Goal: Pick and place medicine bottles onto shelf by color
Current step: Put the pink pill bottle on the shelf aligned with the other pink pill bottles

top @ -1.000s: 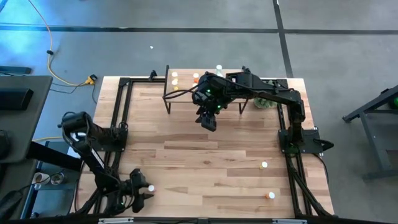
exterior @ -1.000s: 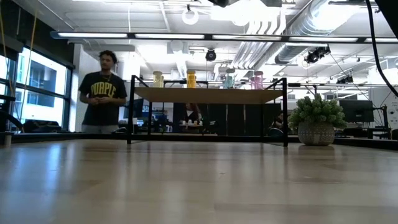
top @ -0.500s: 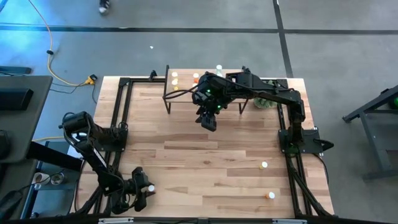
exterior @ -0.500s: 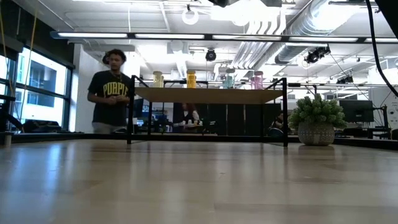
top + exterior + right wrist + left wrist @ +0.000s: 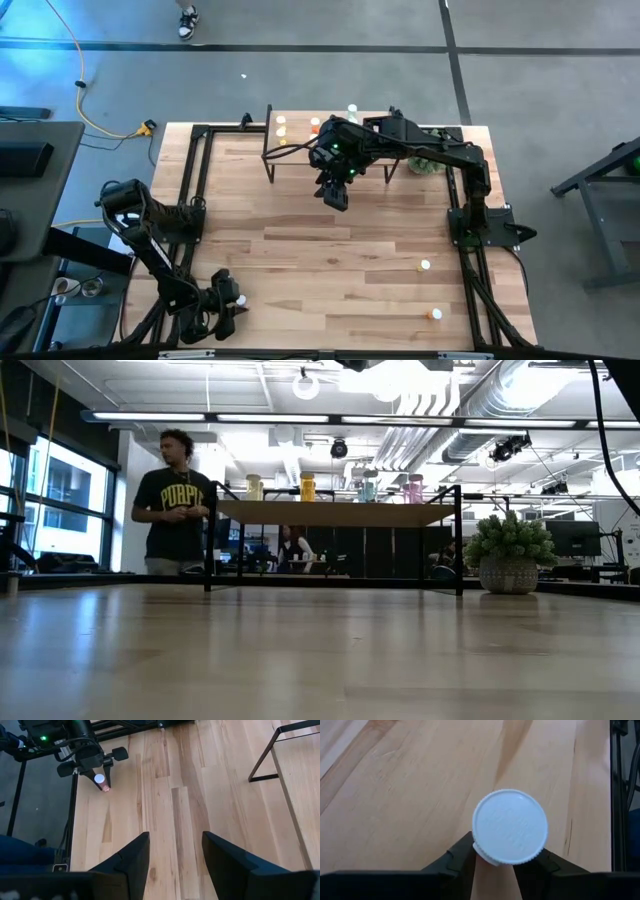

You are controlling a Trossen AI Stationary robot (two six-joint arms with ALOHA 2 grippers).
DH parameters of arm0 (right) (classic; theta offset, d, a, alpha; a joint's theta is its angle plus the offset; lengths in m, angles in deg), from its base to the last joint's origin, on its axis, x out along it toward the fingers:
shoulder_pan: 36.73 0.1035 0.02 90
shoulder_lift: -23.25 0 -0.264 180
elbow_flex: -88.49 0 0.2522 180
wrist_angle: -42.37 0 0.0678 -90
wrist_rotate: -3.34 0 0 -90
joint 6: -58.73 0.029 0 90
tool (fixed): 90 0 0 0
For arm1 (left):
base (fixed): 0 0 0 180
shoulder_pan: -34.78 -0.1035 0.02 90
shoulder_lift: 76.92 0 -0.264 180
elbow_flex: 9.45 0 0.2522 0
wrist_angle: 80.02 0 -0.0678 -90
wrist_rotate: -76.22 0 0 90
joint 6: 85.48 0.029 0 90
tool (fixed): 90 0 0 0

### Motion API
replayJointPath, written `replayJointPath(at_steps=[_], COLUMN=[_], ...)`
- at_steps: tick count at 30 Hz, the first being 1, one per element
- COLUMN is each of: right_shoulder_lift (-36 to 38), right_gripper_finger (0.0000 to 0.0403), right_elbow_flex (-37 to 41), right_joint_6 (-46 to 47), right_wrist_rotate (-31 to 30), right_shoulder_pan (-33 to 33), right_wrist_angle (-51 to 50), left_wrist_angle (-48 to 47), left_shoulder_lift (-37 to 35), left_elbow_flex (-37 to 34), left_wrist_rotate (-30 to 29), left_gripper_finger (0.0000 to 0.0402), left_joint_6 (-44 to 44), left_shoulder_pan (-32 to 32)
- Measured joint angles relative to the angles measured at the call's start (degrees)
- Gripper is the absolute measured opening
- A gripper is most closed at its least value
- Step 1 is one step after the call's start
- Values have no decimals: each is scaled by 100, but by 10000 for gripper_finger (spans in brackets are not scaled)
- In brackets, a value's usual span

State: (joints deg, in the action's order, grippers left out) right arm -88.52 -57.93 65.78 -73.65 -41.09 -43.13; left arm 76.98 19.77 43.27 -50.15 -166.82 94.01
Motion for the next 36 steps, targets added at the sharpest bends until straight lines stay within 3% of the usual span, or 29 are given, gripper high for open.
replayJointPath(at_steps=[11,18,23,30,36], right_shoulder_lift=[0,0,0,-2,-2], right_gripper_finger=[171,171,171,175,208], right_elbow_flex=[0,2,2,2,2], right_joint_6=[0,104,16,-441,-450], right_wrist_rotate=[0,499,1010,973,973], right_shoulder_pan=[0,2,8,142,344], right_wrist_angle=[15,494,624,768,1043], left_wrist_angle=[7,9,-20,-437,-515], left_shoulder_lift=[-12,-465,-1095,-1959,-2623], left_elbow_flex=[0,2,2,2,2], left_wrist_rotate=[-137,362,800,1149,1449], left_gripper_finger=[93,93,93,93,93], left_joint_6=[-111,-104,459,1363,2435], left_shoulder_pan=[-2,-313,-747,-1495,-2319])
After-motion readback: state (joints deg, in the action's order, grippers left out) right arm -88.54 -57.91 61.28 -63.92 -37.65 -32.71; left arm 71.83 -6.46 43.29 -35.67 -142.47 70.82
